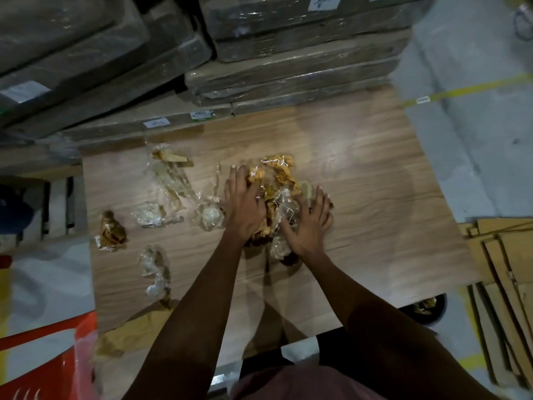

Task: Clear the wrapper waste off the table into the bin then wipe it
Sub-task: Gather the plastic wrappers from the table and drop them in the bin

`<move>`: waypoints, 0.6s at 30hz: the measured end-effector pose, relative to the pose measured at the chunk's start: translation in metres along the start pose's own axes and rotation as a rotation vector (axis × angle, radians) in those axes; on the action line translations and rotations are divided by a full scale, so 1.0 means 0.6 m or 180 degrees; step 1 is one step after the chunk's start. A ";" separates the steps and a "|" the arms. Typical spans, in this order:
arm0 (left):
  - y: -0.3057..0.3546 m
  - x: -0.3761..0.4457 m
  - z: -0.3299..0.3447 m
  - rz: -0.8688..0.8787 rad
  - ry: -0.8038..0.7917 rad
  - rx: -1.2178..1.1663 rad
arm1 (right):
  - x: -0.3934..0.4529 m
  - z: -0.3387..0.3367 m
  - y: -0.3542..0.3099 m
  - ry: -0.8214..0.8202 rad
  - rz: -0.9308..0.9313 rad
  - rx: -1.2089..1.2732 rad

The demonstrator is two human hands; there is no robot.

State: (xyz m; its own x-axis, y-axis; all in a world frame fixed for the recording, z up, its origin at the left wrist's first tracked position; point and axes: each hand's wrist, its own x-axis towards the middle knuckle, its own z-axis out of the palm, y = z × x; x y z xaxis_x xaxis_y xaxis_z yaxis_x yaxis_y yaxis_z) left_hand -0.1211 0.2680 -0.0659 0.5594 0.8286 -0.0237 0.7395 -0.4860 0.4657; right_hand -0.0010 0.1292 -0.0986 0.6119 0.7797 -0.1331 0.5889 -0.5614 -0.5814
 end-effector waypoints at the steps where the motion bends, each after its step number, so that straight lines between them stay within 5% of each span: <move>1: -0.002 0.004 0.011 0.0022 -0.0109 -0.0346 | 0.005 0.000 0.000 0.0044 0.0034 0.0024; 8: 0.017 -0.005 0.055 -0.0181 0.0063 -0.1896 | 0.013 0.007 0.004 0.0311 0.0145 0.0499; 18: 0.098 -0.010 0.082 -0.0322 0.0443 -0.2016 | 0.019 -0.001 0.019 0.0451 0.0345 0.1770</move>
State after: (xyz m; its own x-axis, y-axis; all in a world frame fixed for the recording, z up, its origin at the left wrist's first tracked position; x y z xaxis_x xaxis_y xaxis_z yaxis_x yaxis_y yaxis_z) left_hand -0.0624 0.2209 -0.0817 0.4134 0.9105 0.0001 0.3986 -0.1811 0.8991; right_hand 0.0133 0.1315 -0.1061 0.7403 0.6597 -0.1290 0.1767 -0.3761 -0.9096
